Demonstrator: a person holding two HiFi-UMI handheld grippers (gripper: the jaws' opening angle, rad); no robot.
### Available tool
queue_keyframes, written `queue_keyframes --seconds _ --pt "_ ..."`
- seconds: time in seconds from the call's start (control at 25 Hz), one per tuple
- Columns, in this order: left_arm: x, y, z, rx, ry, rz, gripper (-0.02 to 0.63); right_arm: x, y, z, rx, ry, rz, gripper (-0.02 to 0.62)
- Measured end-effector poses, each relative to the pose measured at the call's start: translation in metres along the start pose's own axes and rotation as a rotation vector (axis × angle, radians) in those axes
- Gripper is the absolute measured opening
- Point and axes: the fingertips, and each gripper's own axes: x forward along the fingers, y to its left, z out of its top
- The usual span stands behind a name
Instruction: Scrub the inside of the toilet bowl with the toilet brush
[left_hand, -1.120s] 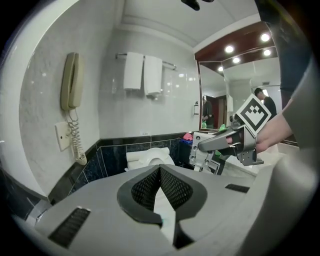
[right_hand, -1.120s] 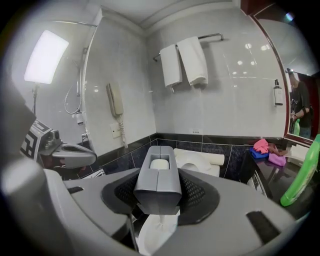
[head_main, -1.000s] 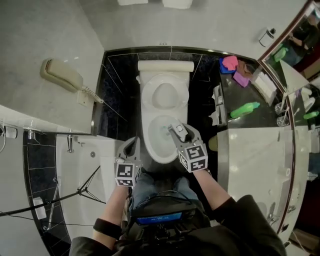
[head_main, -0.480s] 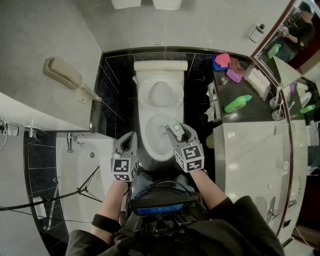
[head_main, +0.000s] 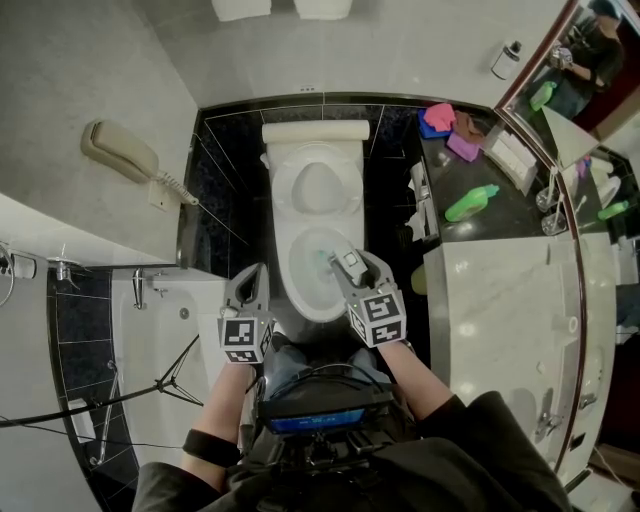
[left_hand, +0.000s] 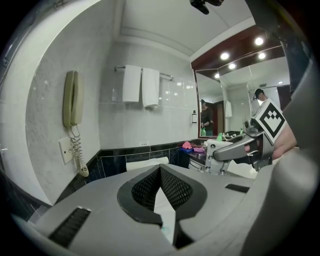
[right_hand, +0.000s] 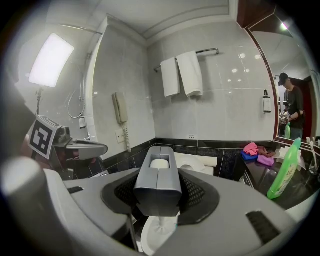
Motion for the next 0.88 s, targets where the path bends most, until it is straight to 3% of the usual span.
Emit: queue_keyframes --seconds 0.48,0.72,0.88 --pt "0.012 -0.031 0.006 0.047 0.007 -0.085 0.002 -0.001 -0.009 -0.006 0.024 0.009 -0.006 0.206" --pt "0.037 -0.064 0.006 0.071 -0.004 -0.164 0.002 -0.018 -0.043 -0.013 0.044 0.009 -0.077 0.206" --pt "0.058 -0.113 0.021 0.074 -0.012 -0.266 0.003 -0.039 -0.086 -0.027 0.044 0.013 -0.162 0.206"
